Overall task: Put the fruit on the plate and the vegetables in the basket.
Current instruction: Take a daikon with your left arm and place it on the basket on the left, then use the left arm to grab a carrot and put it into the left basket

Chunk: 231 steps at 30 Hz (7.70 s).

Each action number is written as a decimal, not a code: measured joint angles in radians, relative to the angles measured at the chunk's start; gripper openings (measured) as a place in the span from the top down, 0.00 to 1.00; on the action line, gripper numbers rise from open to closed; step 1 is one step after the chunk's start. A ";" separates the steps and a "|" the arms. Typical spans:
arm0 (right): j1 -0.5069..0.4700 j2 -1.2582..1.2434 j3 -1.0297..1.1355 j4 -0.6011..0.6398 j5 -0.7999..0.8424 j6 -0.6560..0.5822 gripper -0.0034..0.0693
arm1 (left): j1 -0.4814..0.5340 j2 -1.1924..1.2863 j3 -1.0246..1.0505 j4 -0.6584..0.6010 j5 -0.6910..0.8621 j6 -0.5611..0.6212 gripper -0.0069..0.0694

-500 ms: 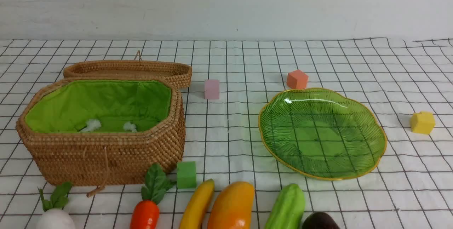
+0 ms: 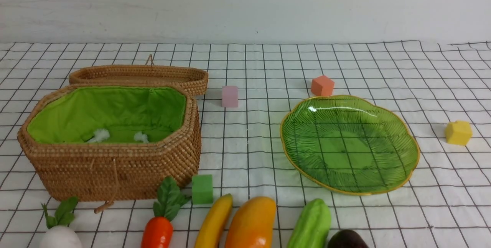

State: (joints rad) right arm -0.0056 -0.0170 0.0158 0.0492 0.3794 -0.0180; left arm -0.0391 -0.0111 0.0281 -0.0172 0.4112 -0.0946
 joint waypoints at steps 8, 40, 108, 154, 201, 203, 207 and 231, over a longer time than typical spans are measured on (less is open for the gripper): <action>0.000 0.000 0.000 0.000 0.000 0.000 0.62 | 0.000 0.000 0.000 0.000 0.000 0.000 0.60; 0.000 0.000 0.000 0.000 0.000 0.000 0.62 | 0.000 0.000 0.003 0.106 -0.463 0.026 0.60; 0.000 0.000 0.000 0.000 0.000 0.000 0.62 | -0.093 1.433 -0.622 -0.005 0.317 -0.446 0.25; 0.000 0.000 0.000 0.000 0.000 0.000 0.62 | -0.093 1.617 -1.602 -0.131 0.703 -0.311 0.04; 0.000 0.000 0.000 0.000 0.000 0.000 0.62 | -0.550 1.471 -0.885 0.195 0.521 -0.637 0.43; 0.000 0.000 0.000 0.000 0.000 0.000 0.62 | -0.550 1.328 -0.910 0.197 0.567 -0.650 0.43; 0.000 0.000 0.000 0.000 0.000 0.000 0.62 | -0.532 1.114 -1.051 0.292 0.578 -0.740 0.43; 0.000 0.000 0.000 0.000 0.000 0.000 0.62 | -0.307 1.536 -1.418 0.597 0.451 -1.424 0.40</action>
State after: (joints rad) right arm -0.0056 -0.0170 0.0158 0.0492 0.3794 -0.0180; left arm -0.3460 1.5251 -1.3895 0.5799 0.8620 -1.5185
